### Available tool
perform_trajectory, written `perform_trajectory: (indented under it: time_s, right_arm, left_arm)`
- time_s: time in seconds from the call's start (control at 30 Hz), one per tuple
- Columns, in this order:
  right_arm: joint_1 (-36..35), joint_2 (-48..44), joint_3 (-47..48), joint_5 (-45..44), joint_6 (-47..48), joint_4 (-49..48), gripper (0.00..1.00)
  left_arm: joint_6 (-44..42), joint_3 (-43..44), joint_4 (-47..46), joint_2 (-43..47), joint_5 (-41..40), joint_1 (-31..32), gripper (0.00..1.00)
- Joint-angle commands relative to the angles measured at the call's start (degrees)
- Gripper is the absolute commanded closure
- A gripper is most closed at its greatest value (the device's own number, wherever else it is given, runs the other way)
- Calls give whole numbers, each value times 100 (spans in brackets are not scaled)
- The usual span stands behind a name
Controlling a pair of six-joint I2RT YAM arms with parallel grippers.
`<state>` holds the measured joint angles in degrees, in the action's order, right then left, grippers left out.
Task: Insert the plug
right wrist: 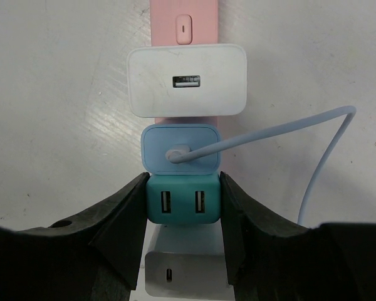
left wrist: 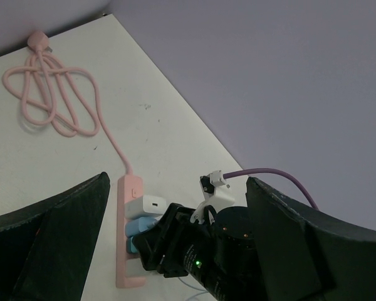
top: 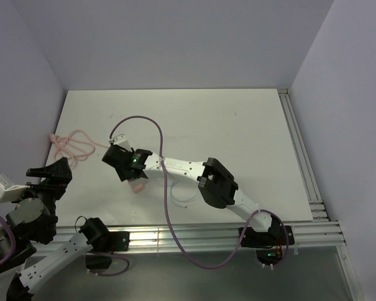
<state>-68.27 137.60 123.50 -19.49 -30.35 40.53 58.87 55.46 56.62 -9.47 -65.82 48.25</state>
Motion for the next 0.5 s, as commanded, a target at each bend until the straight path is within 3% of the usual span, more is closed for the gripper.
perform_trajectory:
  time_s: [0.0,0.47]
  right_arm:
    - [-11,557,-529,331,-182,649,100]
    - [-55,760,-1108,692,-384,377,100]
  left_arm:
    - [-113,-62,-107,25,105,27,5]
    - [-8,-27,15,25,105,27,6]
